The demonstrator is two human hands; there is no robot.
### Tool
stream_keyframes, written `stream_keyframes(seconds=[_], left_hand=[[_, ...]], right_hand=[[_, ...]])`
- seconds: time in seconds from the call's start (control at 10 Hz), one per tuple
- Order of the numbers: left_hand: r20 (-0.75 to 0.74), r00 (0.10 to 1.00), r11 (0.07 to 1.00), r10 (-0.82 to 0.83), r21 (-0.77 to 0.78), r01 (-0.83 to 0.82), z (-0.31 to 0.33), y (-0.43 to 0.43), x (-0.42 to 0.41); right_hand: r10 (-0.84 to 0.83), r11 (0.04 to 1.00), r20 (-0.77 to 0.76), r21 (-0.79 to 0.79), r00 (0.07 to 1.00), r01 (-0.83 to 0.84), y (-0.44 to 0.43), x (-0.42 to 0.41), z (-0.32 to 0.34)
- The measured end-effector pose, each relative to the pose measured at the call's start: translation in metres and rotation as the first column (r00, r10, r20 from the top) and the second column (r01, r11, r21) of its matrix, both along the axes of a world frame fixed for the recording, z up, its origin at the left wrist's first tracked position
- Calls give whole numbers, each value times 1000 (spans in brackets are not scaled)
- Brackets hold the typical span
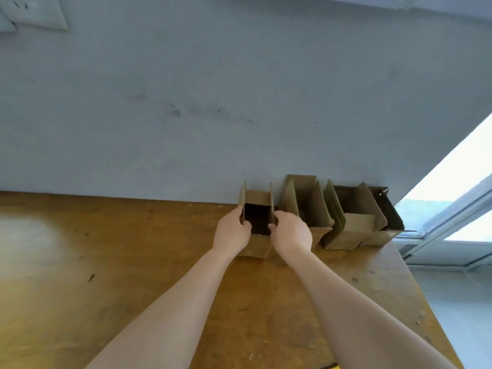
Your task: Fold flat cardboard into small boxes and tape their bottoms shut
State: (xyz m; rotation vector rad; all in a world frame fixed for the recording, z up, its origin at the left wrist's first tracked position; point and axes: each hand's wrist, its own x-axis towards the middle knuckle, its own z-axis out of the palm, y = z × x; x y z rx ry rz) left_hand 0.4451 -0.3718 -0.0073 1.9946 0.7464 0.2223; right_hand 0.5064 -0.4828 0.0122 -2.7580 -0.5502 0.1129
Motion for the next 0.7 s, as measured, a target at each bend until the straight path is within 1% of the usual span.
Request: stream_keyframes(seconds=[0.1,0.2,0.3,0.4,0.5,0.6,0.7], left_hand=[[16,1000,1000,-23,1,23,-8,4,12],[16,1000,1000,-18,1,18,-13,6,22],[27,999,999,-19,29,18,-16,8,28],[2,999,998,-44,47,44,-16,8,29],[-74,994,991,-80,99,87,-14,9,26],[-111,987,979,-116,156,132,-5,8,17],[-132,983,961,-128,226,156,2,7,2]], right_hand=[[22,994,14,-103,1000,-20,7,14,-4],[15,988,27,-155,1000,-10,12,22,-7],[8,985,37,-172,999,-1,14,27,-9],[6,986,20,-166,1000,-3,14,28,-6],[-5,993,17,-114,1000,7,11,22,-2],[-16,998,45,-53,999,19,3,9,5],[15,1000,81,-16,997,-13,-10,-8,9]])
